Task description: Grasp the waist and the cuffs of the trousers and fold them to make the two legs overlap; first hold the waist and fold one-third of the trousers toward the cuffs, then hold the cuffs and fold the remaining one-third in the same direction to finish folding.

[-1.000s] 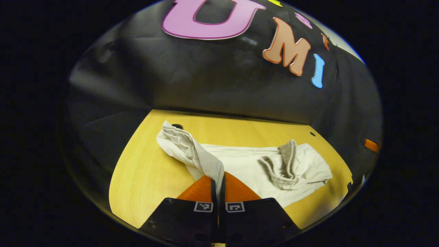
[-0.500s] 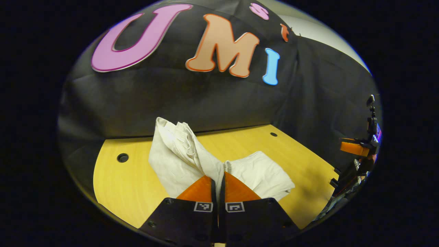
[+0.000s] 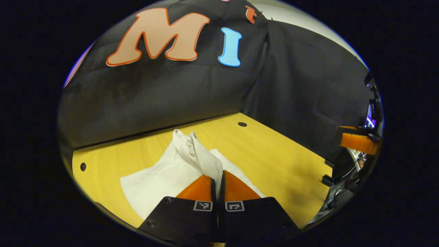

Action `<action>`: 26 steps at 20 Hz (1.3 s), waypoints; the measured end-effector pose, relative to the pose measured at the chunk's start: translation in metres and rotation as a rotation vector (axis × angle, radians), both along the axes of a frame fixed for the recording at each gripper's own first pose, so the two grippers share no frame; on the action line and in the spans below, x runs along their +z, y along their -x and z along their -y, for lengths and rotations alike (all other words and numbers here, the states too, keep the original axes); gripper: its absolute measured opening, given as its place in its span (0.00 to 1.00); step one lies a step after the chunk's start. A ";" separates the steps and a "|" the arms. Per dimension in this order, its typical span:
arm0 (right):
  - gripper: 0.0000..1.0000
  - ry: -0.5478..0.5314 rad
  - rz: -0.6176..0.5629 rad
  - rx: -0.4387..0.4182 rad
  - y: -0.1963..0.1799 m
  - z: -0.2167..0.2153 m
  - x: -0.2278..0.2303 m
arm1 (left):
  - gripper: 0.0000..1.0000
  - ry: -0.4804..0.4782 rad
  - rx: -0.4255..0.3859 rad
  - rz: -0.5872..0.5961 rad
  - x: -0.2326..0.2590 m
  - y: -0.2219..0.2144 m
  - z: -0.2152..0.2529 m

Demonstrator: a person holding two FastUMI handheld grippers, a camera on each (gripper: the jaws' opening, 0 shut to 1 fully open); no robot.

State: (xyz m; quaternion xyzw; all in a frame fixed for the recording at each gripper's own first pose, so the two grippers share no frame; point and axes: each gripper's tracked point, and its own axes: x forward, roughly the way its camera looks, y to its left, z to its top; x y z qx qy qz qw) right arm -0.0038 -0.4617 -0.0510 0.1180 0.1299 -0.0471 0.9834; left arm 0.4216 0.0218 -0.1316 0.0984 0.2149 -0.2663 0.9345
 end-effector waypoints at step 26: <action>0.97 -0.008 0.080 0.240 -0.006 -0.042 0.034 | 0.88 0.148 0.340 0.254 0.132 0.121 -0.114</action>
